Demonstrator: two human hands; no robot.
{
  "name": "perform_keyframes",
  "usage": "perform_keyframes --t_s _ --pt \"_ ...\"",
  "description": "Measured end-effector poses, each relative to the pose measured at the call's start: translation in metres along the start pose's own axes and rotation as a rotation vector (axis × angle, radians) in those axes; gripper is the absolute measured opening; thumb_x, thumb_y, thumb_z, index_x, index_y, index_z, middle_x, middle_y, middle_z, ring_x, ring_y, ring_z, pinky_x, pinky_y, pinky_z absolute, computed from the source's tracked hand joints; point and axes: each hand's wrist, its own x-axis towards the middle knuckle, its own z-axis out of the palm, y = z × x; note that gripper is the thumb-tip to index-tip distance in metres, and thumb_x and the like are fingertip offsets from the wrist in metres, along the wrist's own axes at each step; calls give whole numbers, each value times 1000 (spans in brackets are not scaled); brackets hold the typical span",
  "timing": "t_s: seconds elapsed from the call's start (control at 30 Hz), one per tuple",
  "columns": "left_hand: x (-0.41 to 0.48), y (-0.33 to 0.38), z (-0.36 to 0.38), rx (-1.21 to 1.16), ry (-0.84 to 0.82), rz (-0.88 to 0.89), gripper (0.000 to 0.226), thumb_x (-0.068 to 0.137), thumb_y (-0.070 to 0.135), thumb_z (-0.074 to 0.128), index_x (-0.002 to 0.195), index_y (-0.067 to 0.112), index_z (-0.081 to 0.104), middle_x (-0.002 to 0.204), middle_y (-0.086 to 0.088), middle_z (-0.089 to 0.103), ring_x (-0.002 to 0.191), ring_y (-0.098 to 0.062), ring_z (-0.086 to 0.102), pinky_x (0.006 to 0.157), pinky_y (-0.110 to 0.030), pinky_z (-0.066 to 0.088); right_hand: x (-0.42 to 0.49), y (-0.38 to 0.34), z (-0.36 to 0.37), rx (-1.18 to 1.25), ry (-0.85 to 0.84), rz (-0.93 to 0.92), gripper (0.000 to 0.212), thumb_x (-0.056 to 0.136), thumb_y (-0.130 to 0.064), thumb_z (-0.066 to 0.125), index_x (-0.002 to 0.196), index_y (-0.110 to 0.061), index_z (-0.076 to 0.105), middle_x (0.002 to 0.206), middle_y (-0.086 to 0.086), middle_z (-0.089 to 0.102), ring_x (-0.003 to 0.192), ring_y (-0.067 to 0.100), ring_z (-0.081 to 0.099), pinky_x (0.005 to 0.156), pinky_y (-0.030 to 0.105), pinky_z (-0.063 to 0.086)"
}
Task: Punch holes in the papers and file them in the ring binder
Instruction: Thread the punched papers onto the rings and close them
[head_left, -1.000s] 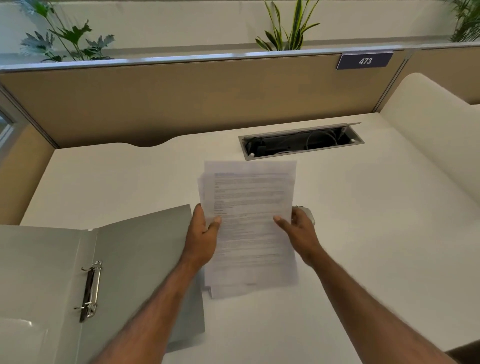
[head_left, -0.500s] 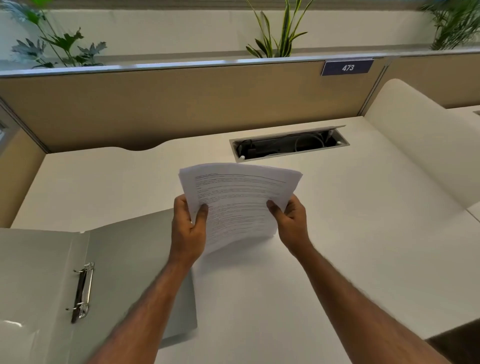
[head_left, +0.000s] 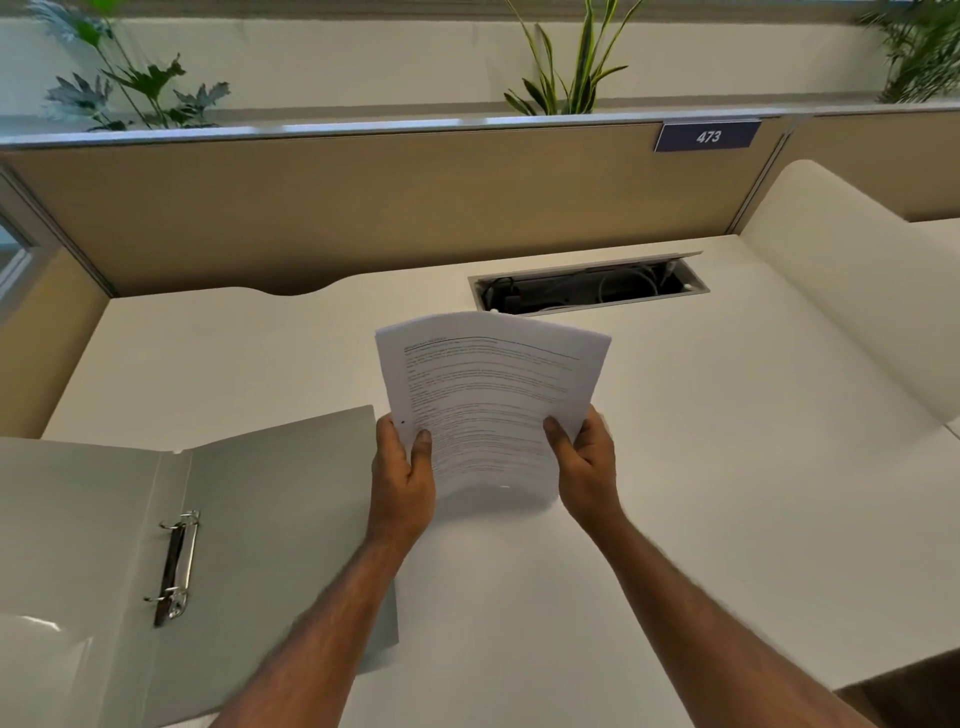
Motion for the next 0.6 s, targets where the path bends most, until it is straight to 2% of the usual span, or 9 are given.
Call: perform_keyframes --t_s 0.07,0.13,0.17,0.3,0.37,0.47,0.5,0.6 --pt "-3 -3 2 -4 -3 8 15 102 15 44 116 19 42 115 10 59 104 3 60 77 -8 50 -4 1 0 1 22 3 22 97 -12 55 112 -28 58 108 -2 65 103 24 63 87 45 57" --pt "-7 -7 4 4 -10 -12 13 102 16 43 115 19 42 115 5 60 106 -4 61 76 -10 51 -8 2 1 -3 15 8 21 97 -10 55 110 -26 57 99 -19 63 99 16 62 86 42 57" --pt "-8 -8 4 16 -1 -12 12 102 17 43 114 21 42 115 4 60 107 -6 61 78 -11 52 -8 4 1 -6 13 6 19 98 -9 54 111 -23 57 98 -20 62 98 17 62 85 43 56" --pt "-7 -8 7 49 10 19 13 101 26 42 114 26 40 117 11 58 109 -7 60 84 -18 54 -6 8 -2 30 14 -10 21 97 -14 54 117 -19 56 111 6 64 106 28 62 89 45 55" --pt "-6 -12 6 66 16 -33 11 102 20 42 113 19 42 112 8 60 105 -8 61 81 -16 53 -9 12 -2 -1 -10 25 23 98 -13 54 121 -13 57 113 9 64 107 29 62 92 48 54" --pt "-2 -16 2 103 19 -63 7 102 16 41 108 12 44 103 6 62 91 2 62 73 -14 52 -8 13 -5 -98 -37 29 21 98 -15 54 118 -13 61 110 6 66 104 26 62 90 47 54" --pt "0 -15 -1 115 10 -67 7 102 16 42 107 11 45 101 6 62 87 4 62 70 -12 51 -5 12 -7 -128 -45 24 18 98 -16 55 115 -15 63 106 -1 67 101 22 64 87 43 55" --pt "7 -10 -12 151 -30 -128 8 101 18 44 108 15 48 100 9 63 88 2 62 72 -15 49 1 3 -13 -181 -100 13 18 96 -11 57 101 -27 65 93 -26 67 87 -2 64 73 15 52"
